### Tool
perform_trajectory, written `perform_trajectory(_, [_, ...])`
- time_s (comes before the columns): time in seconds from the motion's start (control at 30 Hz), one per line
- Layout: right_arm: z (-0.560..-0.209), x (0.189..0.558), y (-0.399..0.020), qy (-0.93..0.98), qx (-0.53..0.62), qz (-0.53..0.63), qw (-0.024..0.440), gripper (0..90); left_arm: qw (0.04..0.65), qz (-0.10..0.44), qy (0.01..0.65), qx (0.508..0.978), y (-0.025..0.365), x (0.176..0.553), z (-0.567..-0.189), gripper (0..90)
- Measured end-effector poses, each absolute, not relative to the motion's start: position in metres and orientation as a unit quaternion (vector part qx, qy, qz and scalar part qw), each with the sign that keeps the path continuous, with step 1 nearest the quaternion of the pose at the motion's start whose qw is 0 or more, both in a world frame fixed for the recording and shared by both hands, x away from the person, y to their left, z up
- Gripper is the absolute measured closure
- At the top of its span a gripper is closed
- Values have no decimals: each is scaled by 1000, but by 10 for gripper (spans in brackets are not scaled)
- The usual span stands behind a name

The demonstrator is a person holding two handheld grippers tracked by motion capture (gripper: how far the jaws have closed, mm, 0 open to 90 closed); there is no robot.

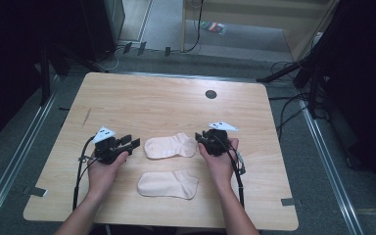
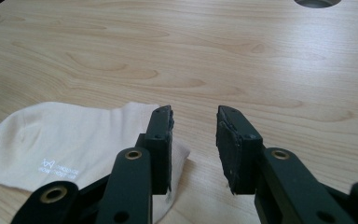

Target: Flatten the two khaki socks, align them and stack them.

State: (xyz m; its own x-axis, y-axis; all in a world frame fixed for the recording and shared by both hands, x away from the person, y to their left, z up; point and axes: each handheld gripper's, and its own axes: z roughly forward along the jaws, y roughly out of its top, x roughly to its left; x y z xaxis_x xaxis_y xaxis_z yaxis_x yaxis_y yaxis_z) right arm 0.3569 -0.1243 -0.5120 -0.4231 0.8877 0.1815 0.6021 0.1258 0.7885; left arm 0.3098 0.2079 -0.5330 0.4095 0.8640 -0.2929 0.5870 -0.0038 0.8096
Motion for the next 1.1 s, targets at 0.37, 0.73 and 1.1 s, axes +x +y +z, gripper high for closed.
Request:
perform_trajectory(0.37, [-532, 368, -113, 748, 509, 404, 135, 659, 441, 121, 540, 706, 196, 326, -548, 606])
perform_trajectory(0.73, [-540, 370, -109, 760, 503, 388, 140, 701, 429, 113, 541, 715, 188, 328, -549, 714])
perform_trajectory(1.1, [-544, 365, -106, 778, 480, 369, 170, 855, 407, 131, 532, 731, 183, 326, -551, 864])
